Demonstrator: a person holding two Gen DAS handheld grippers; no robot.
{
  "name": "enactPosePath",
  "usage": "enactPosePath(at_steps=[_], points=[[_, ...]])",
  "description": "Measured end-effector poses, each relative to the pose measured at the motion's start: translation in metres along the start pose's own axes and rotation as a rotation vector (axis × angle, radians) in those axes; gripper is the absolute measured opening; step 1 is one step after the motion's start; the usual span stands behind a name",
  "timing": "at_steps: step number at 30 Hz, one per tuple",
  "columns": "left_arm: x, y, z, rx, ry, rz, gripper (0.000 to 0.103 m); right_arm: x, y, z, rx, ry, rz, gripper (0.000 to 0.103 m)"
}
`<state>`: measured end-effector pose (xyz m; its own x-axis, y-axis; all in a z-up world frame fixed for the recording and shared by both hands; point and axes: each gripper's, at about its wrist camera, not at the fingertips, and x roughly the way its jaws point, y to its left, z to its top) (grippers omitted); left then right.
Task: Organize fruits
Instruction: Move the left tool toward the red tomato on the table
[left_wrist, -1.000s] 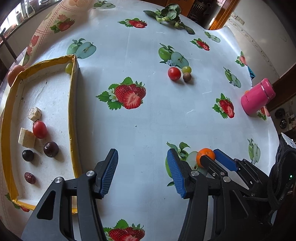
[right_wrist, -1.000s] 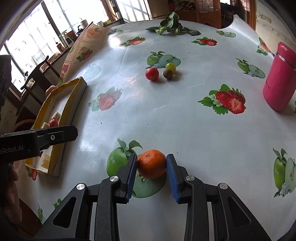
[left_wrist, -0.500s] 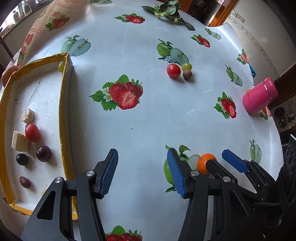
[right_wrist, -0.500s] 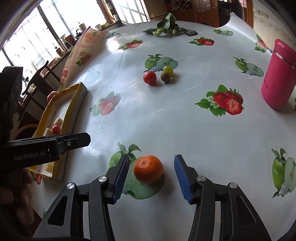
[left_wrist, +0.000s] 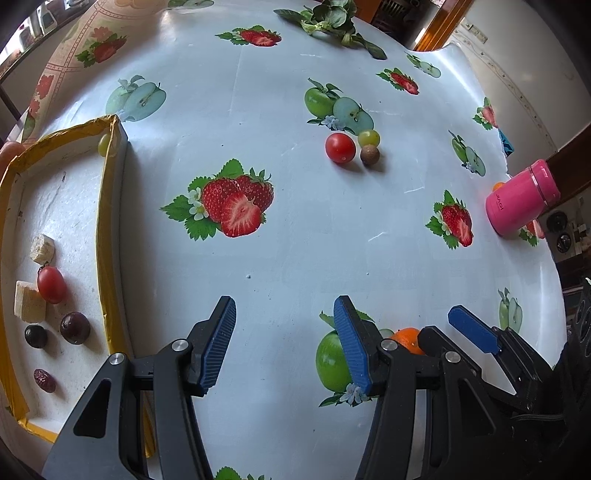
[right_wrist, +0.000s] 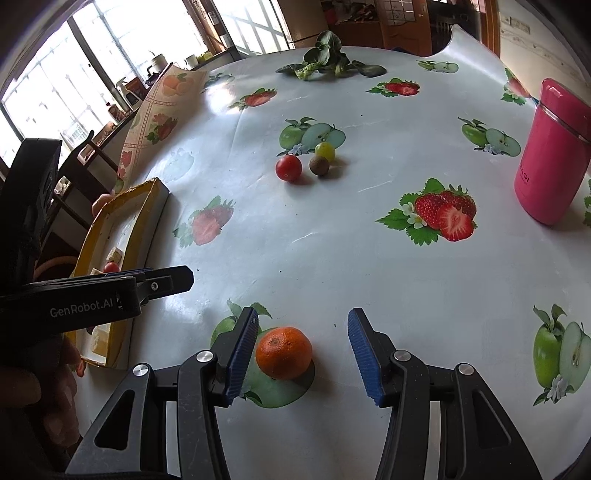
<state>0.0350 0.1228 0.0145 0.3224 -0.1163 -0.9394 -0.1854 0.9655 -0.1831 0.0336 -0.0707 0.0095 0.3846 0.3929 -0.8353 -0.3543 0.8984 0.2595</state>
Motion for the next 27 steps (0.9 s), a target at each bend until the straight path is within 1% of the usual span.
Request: enactPosePath(at_steps=[8,14,21,23,27], points=[[0.01,-0.004,0.014,0.008,0.002,-0.003,0.054,0.001,-0.005,-0.001,0.017,0.003,0.004,0.053],[0.022,-0.011,0.03,0.014,0.007,-0.015,0.054,0.0,0.001,-0.012,0.001,0.019,0.02,0.053],[0.045,-0.025,0.062,0.012,0.006,-0.025,0.054,0.015,0.006,-0.023,-0.018,0.062,0.042,0.053],[0.054,-0.028,0.073,0.004,0.003,-0.034,0.054,0.017,0.009,-0.026,-0.04,0.059,0.037,0.053],[0.075,-0.038,0.093,0.019,0.014,-0.018,0.054,0.02,0.012,-0.025,-0.062,0.053,0.029,0.052]])
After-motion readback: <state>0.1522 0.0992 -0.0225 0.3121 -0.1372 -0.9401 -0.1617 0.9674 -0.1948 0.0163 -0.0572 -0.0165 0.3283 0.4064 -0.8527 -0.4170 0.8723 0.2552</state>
